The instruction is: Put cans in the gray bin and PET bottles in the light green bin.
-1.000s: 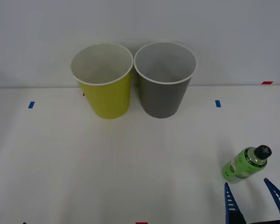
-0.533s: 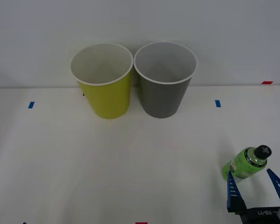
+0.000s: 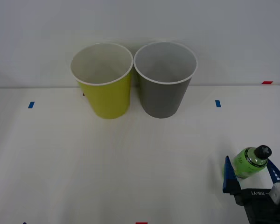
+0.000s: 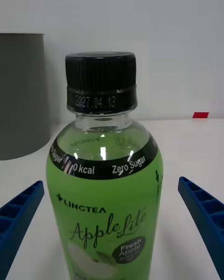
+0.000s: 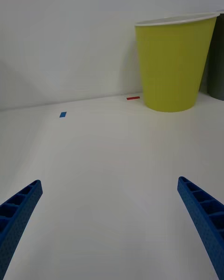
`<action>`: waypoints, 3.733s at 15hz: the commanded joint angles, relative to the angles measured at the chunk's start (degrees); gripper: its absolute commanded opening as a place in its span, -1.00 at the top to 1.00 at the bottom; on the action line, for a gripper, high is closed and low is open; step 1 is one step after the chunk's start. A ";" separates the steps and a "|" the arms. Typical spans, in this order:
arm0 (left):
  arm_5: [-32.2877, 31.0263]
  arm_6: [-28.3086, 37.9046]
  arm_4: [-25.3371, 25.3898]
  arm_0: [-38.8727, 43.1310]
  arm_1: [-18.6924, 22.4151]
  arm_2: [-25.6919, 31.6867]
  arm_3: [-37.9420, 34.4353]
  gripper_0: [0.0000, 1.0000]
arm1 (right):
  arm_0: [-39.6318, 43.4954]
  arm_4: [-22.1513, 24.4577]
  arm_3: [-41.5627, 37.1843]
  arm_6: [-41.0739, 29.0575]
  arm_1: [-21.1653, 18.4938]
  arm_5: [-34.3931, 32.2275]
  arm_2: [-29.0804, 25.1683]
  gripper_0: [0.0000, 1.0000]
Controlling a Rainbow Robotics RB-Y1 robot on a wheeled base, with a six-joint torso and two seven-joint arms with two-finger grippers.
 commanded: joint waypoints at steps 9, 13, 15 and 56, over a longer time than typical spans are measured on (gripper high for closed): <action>0.00 0.00 0.01 0.00 0.00 0.00 0.00 -1.00 | -0.96 -0.84 0.00 0.45 0.35 0.63 -0.24 -0.46; 0.00 0.00 0.01 0.00 0.00 0.00 0.00 -1.00 | -1.49 -1.01 0.00 0.53 0.27 0.72 -0.24 0.86; 0.00 0.00 0.01 0.00 0.00 0.00 0.00 -1.00 | -1.49 -1.28 0.00 0.53 0.27 0.81 -0.15 0.93; 0.00 0.00 0.01 0.00 0.00 0.00 0.00 -1.00 | -31.11 24.56 -39.38 -33.74 6.07 71.21 -5.33 1.00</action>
